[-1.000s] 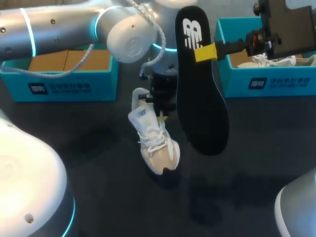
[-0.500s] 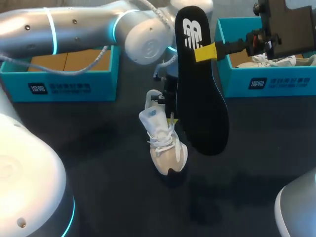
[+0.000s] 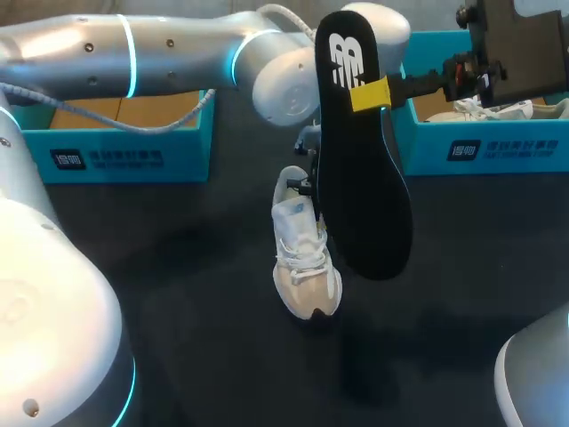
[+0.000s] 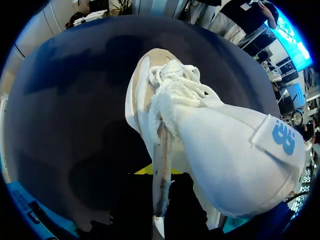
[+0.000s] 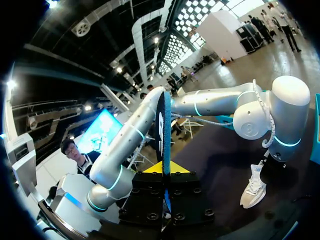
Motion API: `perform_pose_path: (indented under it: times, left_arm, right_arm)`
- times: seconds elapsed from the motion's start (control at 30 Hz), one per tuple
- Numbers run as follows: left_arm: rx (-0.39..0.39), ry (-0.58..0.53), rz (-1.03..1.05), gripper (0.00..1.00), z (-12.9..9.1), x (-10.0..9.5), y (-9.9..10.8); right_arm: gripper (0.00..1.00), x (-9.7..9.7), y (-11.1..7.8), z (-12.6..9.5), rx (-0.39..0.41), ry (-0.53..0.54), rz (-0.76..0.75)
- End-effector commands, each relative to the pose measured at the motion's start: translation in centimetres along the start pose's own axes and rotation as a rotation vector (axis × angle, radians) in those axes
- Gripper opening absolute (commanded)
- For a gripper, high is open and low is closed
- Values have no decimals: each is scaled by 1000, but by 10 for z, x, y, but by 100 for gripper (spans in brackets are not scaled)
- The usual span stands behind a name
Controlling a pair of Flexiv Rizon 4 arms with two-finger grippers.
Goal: Take the shoe out of the shoebox, open the shoe tongue, remove and reinsert the insole, then place the shoe into the shoebox
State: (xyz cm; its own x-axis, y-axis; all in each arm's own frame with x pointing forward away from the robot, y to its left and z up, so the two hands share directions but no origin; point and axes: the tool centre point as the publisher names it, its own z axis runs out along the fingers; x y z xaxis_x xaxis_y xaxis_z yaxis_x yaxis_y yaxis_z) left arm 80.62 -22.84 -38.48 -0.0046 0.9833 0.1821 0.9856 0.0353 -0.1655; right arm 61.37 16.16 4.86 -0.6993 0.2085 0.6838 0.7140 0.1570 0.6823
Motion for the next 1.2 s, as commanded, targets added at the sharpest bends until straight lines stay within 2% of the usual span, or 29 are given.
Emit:
perform_pose_path:
  times: [0.03,0.07,0.1,0.27,0.53,1.0,1.2]
  left_arm:
    - [8,4,-10,33,8,-4,5]
    - [9,3,-13,76,8,-4,5]
    - [12,3,-13,100,9,-4,5]
    - [19,-45,-24,100,-1,-1,3]
    - [24,-175,-19,100,-31,5,0]
    - [15,-483,37,100,-115,18,-13]
    - [12,-582,82,100,-135,33,-25]
  right_arm:
    - [0,-1,4,4,5,2,0]
    - [0,-1,4,4,5,2,0]
    - [0,-1,4,4,5,2,0]
    - [0,-1,4,4,5,2,0]
    - [0,-1,4,4,5,2,0]
    - [0,-1,4,4,5,2,0]
    - [0,-1,4,4,5,2,0]
